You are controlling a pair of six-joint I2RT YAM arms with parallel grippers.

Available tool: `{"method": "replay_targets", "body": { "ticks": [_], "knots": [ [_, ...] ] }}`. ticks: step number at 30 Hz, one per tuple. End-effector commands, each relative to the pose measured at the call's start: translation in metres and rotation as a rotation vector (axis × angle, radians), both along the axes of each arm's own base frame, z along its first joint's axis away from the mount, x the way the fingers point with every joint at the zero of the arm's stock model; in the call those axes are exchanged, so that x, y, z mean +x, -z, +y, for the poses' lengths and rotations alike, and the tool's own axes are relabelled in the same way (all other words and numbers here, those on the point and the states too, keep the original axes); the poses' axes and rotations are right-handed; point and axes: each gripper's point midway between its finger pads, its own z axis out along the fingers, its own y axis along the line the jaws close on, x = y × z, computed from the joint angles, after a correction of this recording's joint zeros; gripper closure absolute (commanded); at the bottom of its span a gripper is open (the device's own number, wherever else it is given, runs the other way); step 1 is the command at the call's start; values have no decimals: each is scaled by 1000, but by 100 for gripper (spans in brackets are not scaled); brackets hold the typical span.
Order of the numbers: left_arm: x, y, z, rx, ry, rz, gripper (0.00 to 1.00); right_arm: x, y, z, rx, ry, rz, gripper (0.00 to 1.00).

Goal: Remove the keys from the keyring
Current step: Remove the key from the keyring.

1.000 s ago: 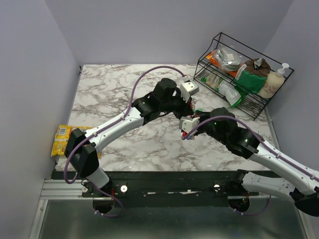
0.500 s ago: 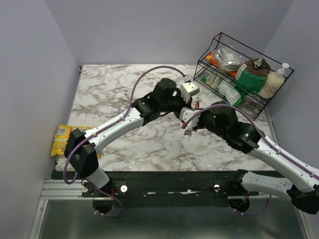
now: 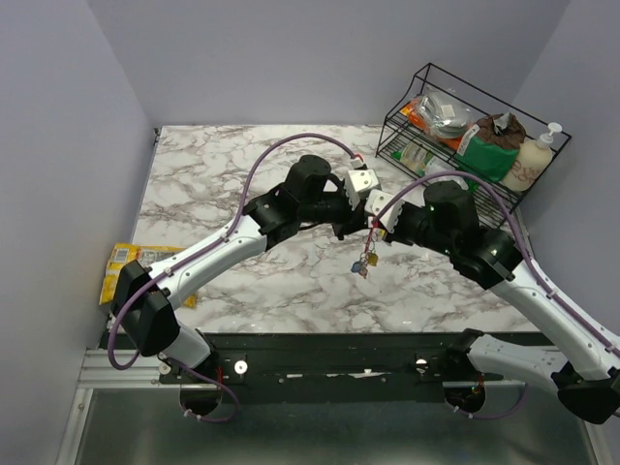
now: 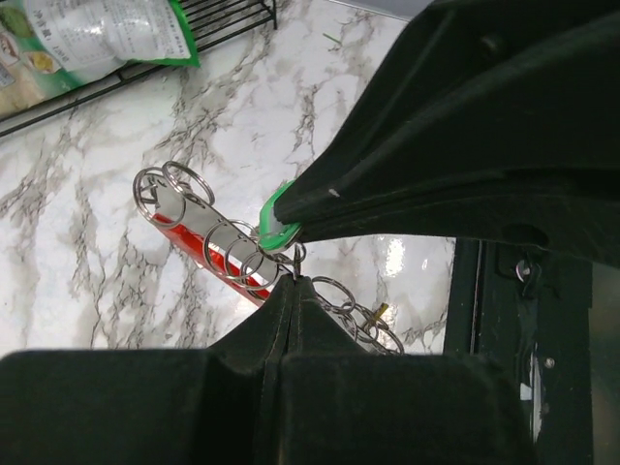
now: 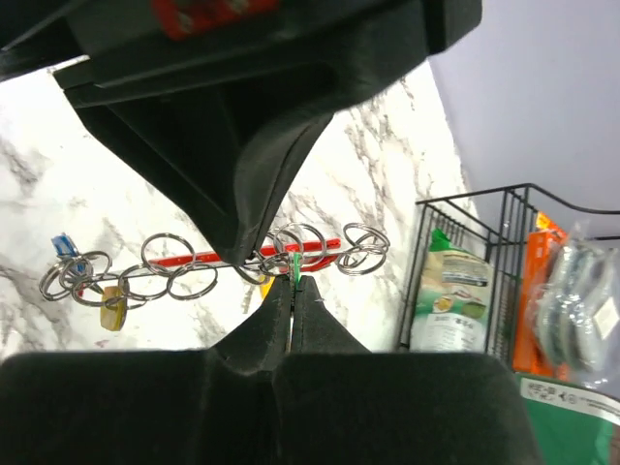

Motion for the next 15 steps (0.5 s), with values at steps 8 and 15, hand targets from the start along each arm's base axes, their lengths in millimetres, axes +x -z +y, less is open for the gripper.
{"method": "replay_targets", "body": {
  "ticks": [8, 15],
  "knots": [
    [-60, -2, -2, 21, 275, -67, 100, -18, -16, 13, 154, -67, 157, 99],
    [-74, -1, -3, 47, 329, -106, 100, -9, -10, 9, 156, -15, 200, 99]
  ]
}}
